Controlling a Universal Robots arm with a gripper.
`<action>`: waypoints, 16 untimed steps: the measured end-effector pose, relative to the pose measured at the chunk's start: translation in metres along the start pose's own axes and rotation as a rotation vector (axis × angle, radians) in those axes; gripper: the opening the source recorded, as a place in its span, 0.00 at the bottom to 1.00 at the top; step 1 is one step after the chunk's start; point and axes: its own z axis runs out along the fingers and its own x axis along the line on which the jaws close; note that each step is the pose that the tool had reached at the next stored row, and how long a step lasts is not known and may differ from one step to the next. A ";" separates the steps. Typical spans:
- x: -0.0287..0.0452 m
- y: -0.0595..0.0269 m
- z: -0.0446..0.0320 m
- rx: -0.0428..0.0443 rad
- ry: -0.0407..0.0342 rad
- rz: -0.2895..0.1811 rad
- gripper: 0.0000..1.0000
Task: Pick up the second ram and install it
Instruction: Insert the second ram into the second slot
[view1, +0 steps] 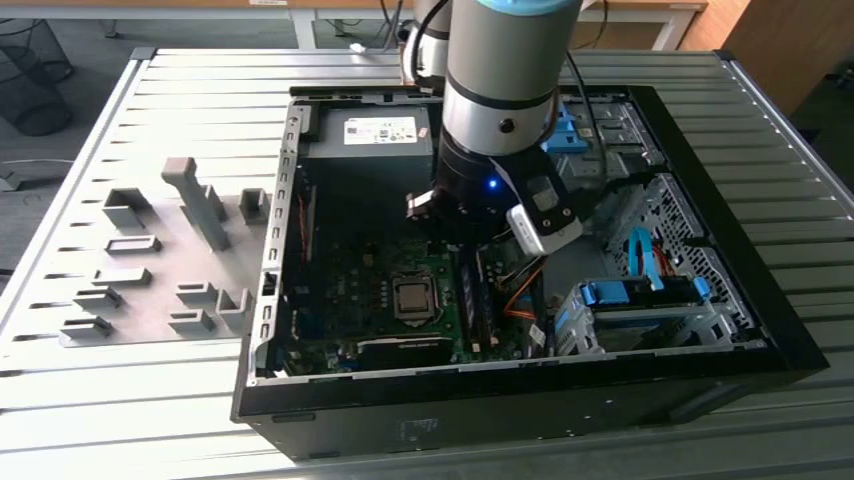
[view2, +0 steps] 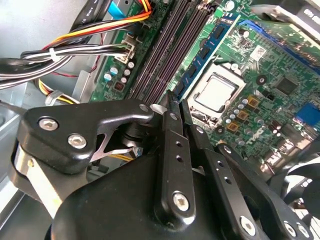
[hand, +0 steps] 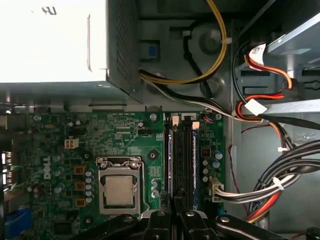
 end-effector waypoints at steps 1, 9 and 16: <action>0.0000 0.0000 0.0018 -0.0001 0.0000 0.001 0.14; 0.0000 0.0001 0.0091 0.0000 0.0006 0.002 0.14; -0.0002 0.0001 0.0176 -0.0003 0.0006 0.002 0.14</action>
